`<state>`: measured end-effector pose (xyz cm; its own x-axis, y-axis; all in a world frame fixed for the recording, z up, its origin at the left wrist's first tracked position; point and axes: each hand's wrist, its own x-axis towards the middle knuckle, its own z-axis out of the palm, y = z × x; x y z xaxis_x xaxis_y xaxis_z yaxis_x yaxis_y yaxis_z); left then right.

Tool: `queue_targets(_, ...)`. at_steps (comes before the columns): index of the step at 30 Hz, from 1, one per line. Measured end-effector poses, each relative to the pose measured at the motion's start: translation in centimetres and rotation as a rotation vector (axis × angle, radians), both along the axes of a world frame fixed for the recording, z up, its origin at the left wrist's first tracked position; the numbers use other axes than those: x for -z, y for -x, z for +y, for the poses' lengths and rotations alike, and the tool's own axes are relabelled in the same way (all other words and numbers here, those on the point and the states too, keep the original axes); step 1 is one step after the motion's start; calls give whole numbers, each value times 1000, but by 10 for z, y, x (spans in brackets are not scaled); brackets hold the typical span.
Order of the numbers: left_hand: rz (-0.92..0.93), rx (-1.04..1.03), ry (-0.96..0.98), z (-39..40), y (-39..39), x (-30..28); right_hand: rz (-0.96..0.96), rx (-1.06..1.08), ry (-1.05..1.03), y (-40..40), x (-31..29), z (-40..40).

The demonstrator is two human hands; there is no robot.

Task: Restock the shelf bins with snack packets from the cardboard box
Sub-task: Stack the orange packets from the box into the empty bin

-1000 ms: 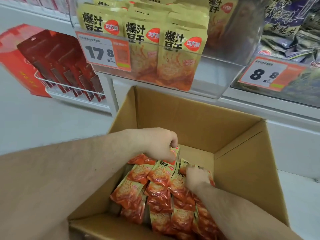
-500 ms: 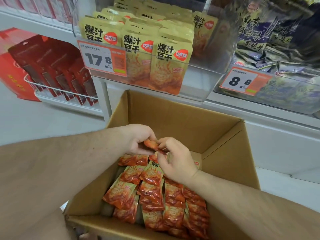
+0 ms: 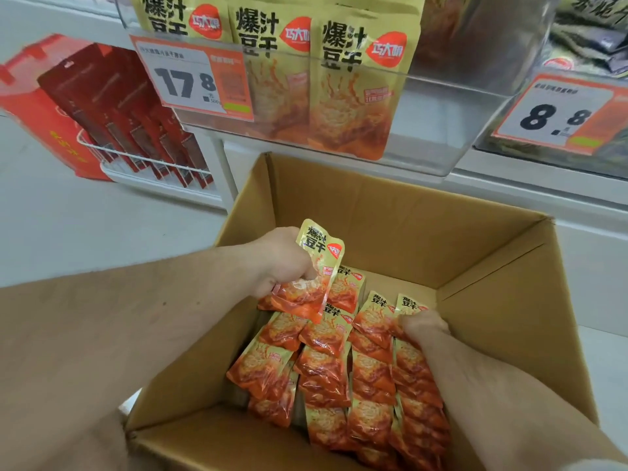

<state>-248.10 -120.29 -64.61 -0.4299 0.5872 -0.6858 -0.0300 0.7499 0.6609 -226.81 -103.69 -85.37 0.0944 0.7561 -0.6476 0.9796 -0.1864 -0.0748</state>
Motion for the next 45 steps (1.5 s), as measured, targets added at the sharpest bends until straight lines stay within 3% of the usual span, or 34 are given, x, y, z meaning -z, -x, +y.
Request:
queue_targets(4,-1,13,24,0,7,3,-15,47,-24,11,22,2)
queue_targets(7,19,41,39,-2,10,4,-19,55,-199,13,17,1)
queue_targets(12,75,58,33,-3,12,2,202,190,-109,4,-9,7)
queue_targets(15,82,46,33,-6,12,-4,497,380,2,-3,-44,4)
queue_targets(18,35,20,5,-9,11,-10,867,499,298,2,-96,-19)
queue_targets(21,-73,-7,-35,-9,5,-22,1106,454,533,15,-148,-52)
queue_targets(24,-149,-12,-92,-7,-1,-30,1216,333,583,28,-188,-78)
queue_targets(32,-256,166,-369,-15,-20,-90,1255,189,269,36,-259,-102)
queue_targets(38,-67,184,-547,-15,-26,-107,1259,132,36,39,-298,-102)
queue_targets(45,65,235,-589,-15,-27,-115,1158,-55,-237,39,-327,-101)
